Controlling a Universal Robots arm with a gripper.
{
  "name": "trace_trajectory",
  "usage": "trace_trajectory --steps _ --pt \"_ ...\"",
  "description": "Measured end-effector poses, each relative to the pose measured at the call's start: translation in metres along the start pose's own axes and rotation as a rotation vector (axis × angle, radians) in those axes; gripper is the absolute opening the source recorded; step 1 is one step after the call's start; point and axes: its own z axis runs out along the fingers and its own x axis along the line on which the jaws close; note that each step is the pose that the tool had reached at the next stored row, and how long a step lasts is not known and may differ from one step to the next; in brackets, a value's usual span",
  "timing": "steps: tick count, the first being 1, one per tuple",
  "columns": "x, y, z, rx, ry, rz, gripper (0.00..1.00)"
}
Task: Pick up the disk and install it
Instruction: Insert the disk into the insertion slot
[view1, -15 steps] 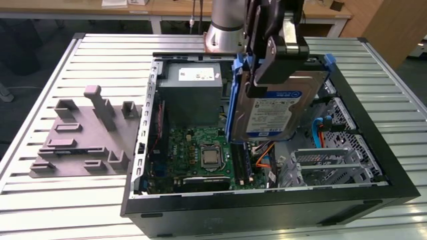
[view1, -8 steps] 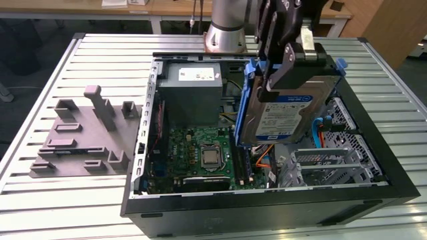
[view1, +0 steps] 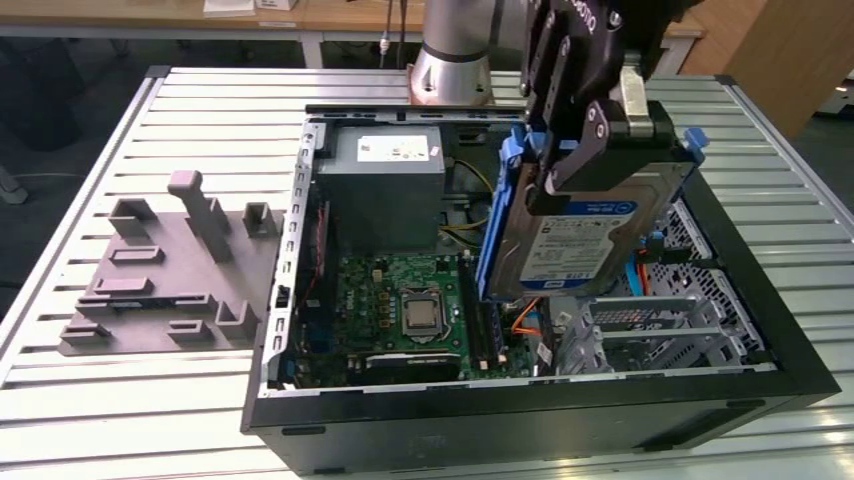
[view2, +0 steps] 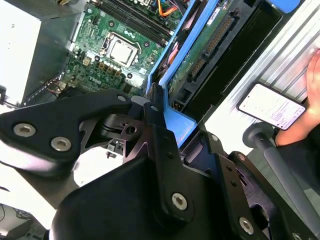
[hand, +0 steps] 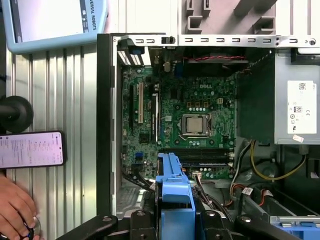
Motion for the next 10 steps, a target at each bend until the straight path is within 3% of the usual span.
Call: trace_trajectory --steps 10 --pt "0.0022 -0.0189 0.0042 0.0 0.0019 0.001 0.36"
